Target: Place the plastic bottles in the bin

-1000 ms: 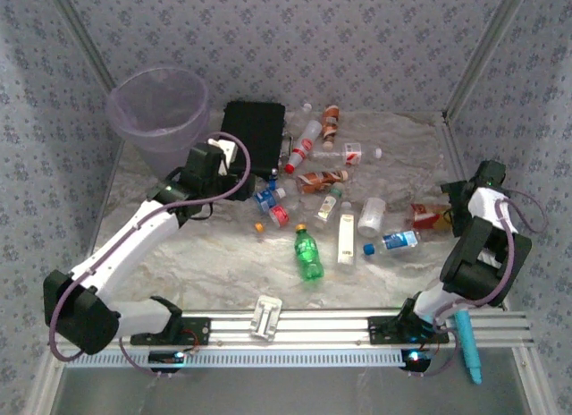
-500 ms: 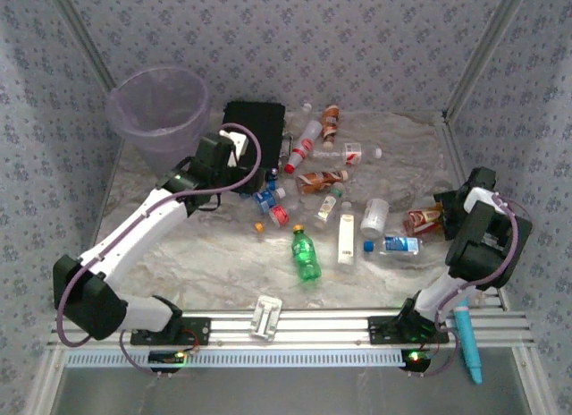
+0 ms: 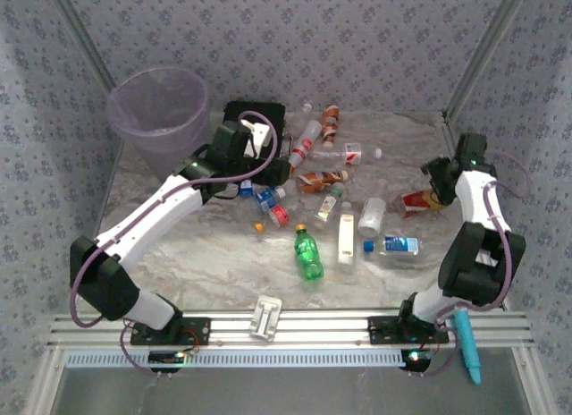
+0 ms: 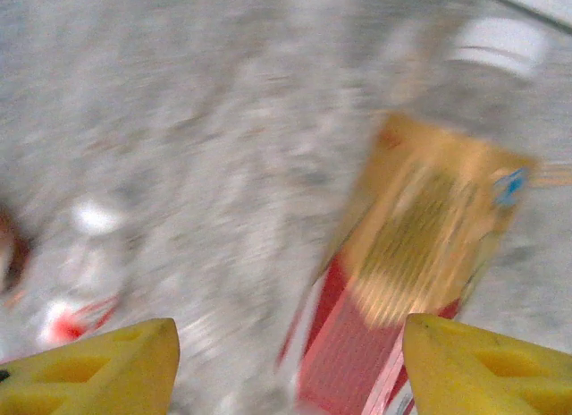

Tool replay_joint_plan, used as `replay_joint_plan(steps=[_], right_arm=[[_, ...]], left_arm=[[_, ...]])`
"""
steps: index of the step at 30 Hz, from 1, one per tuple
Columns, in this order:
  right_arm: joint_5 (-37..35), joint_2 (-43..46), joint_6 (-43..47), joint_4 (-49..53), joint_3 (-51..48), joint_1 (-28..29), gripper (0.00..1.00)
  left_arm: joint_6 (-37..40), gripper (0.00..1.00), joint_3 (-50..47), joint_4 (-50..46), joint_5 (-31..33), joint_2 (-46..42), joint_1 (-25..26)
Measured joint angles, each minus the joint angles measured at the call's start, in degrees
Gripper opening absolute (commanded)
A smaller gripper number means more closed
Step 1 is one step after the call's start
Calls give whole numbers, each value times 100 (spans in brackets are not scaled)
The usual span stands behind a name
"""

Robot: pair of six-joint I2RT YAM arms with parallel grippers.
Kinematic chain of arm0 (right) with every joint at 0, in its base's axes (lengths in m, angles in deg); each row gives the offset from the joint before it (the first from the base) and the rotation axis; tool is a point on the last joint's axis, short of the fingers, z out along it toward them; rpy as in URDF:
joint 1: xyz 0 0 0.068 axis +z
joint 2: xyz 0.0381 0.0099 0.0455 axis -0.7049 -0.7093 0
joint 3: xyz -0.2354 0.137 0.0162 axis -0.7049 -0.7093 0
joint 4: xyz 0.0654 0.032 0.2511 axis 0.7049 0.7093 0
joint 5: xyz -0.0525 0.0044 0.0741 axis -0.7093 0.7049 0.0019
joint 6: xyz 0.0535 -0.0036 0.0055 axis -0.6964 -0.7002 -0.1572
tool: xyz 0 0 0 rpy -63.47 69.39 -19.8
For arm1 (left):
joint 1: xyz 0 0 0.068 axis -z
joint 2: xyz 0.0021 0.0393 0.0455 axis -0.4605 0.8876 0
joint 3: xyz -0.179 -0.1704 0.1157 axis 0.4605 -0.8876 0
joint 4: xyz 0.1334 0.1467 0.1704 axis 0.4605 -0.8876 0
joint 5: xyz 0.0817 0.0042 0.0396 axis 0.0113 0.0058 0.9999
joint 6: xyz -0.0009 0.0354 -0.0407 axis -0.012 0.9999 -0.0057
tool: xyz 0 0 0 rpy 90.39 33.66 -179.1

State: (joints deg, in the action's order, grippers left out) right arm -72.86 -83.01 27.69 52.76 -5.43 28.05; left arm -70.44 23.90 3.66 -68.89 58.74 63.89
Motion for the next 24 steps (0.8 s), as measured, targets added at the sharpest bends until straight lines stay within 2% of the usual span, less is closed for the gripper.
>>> replay_joint_plan(steps=[3,5,7,12,15,24], right_arm=[[-13,214,111,236,557,623,70],[-11,234,192,404,835,776,75],[-33,229,264,573,929,625,81],[-142,-44,345,791,903,-249,100],[-140,-348,352,769,817,-433,100],[-59,-1377,160,337,494,-444,99]], left_arm=[[-111,100,144,184,-365,232,101],[-146,100,254,208,-463,365,160],[-146,100,282,201,-498,435,195],[-138,100,282,136,-459,452,223],[-122,100,282,59,-372,452,223],[-118,100,256,11,-216,450,223]])
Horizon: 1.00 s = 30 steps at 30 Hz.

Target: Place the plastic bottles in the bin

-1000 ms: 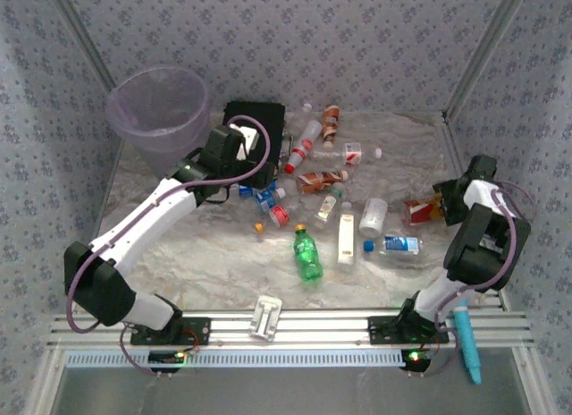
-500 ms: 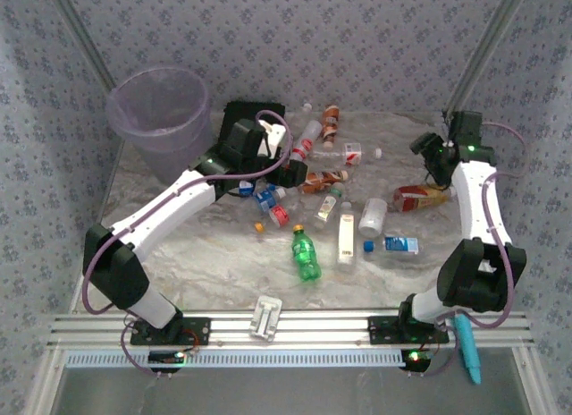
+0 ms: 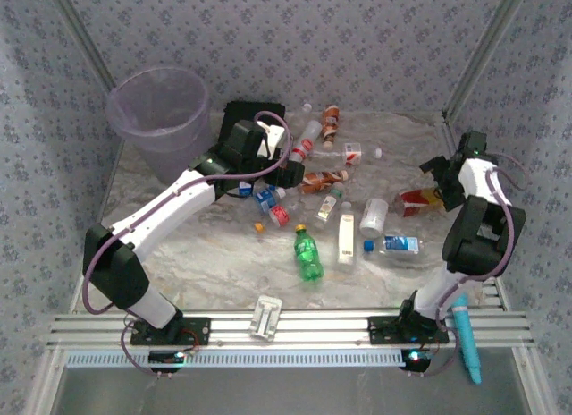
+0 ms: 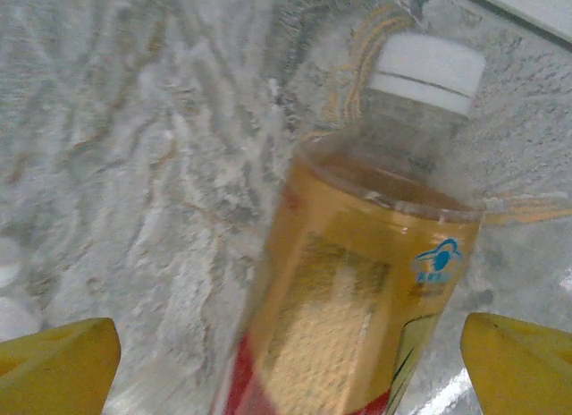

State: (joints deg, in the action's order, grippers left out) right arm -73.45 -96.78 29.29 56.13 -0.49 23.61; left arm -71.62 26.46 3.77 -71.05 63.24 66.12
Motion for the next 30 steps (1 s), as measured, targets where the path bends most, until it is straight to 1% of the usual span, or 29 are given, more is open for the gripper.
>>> replay_joint_plan(steps=[5,10,14,20,25,27,30], right_arm=[[26,-455,-203,-321,-138,-48,94],[39,-638,-341,-601,-175,-57,81],[59,-632,-389,-780,-321,-87,66],[136,-501,-358,-769,-339,-129,65],[247,109,-203,-592,-339,-57,61],[247,509,-33,-420,-249,140,61],[332,1019,275,-210,87,723,59]], left_arm=[[0,100,-15,-20,59,-4,0],[-7,100,-46,-22,107,-37,0],[-26,100,-98,-24,118,-44,0],[-55,100,-98,-24,72,-28,0],[-179,100,98,7,-243,142,0],[-254,100,251,57,-522,260,0],[-417,100,452,273,-1067,437,0]])
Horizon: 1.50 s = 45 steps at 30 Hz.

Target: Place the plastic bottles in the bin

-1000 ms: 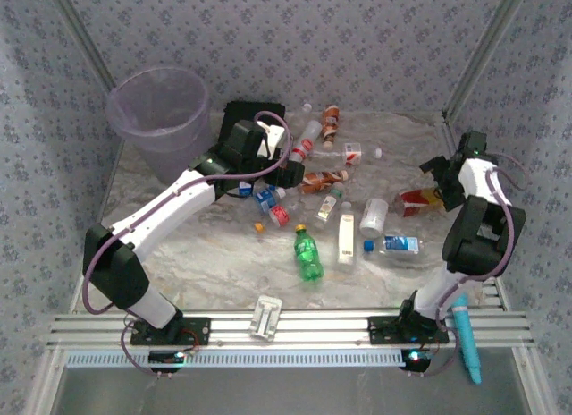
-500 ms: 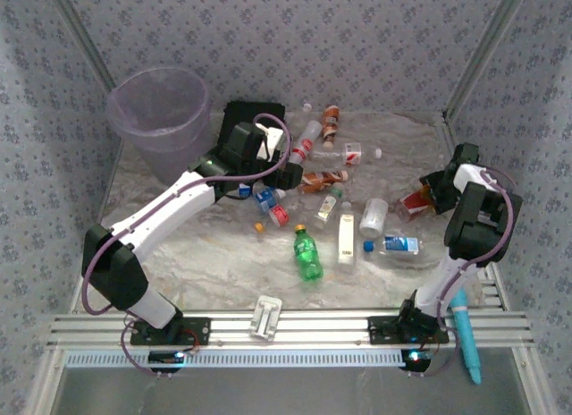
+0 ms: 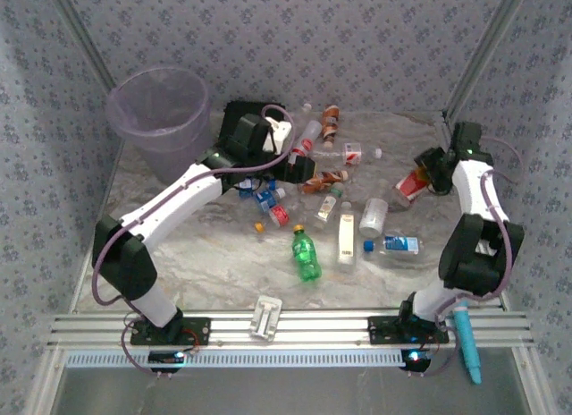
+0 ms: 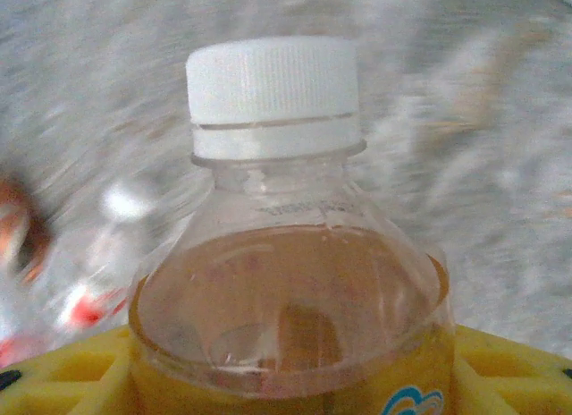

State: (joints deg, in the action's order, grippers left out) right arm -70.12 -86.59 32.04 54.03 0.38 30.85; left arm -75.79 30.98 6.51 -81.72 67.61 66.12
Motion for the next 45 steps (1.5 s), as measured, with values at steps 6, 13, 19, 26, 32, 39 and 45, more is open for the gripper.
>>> replay_joint_plan(steps=[6,13,19,26,32,39,45], right_arm=[[693,398,407,90,627,1333,59],[1523,181,498,59,798,2310,59],[2048,57,225,-304,798,2573,59],[2297,57,-15,-629,798,2614,60],[2304,39,-61,-715,798,2684,61],[2282,31,-52,-723,811,2699,86],[2256,66,31,-522,1023,2549,100]], left_arm=[[-516,100,120,636,-1108,352,28],[-1572,100,81,1880,-1886,859,118],[-1952,100,55,2253,-1987,994,144],[-2002,92,55,2295,-1989,1108,162],[-2026,71,59,2302,-2026,1217,162],[-2026,62,61,2267,-2002,1217,162],[-1821,58,66,1943,-1945,1217,138]])
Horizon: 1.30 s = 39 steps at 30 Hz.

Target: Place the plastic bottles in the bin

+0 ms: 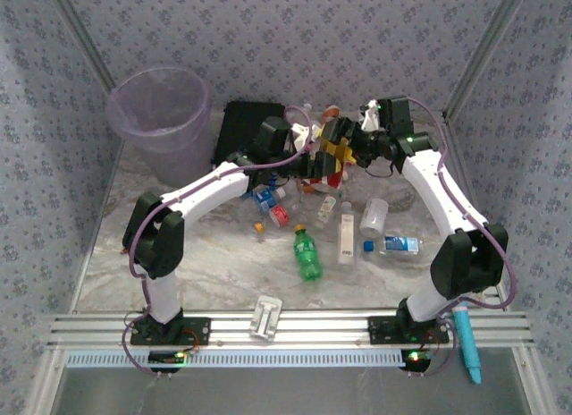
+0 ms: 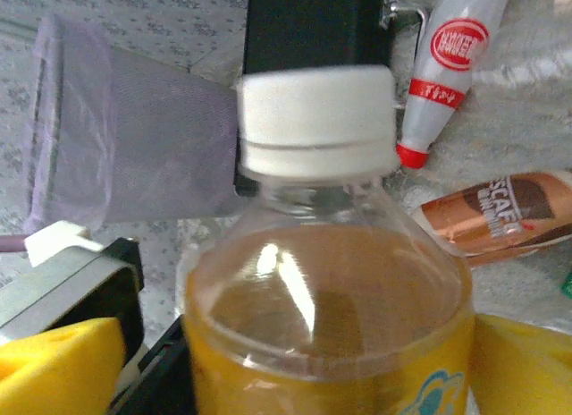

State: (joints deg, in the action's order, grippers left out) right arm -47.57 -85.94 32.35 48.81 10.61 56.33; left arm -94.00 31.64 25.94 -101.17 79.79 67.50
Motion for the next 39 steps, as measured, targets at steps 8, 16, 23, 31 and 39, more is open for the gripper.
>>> replay_joint_plan(steps=[8,16,23,31,39], right_arm=[[-662,507,424,695,94,-890,100],[-1320,1040,911,1231,-505,-1040,100],[-1576,1054,1272,1510,-1051,-1117,99],[-1628,1224,1491,1558,-1287,-1145,97],[-1751,1331,1593,1609,-1506,-1200,97]], left_arm=[[984,47,1062,-1766,306,-33,-455],[1845,22,3300,-3154,776,-225,-1580],[2114,12,4100,-3622,1456,-345,-2658],[2315,1,5283,-4345,2551,101,-3733],[2538,1,5936,-5123,3056,1187,-4310]])
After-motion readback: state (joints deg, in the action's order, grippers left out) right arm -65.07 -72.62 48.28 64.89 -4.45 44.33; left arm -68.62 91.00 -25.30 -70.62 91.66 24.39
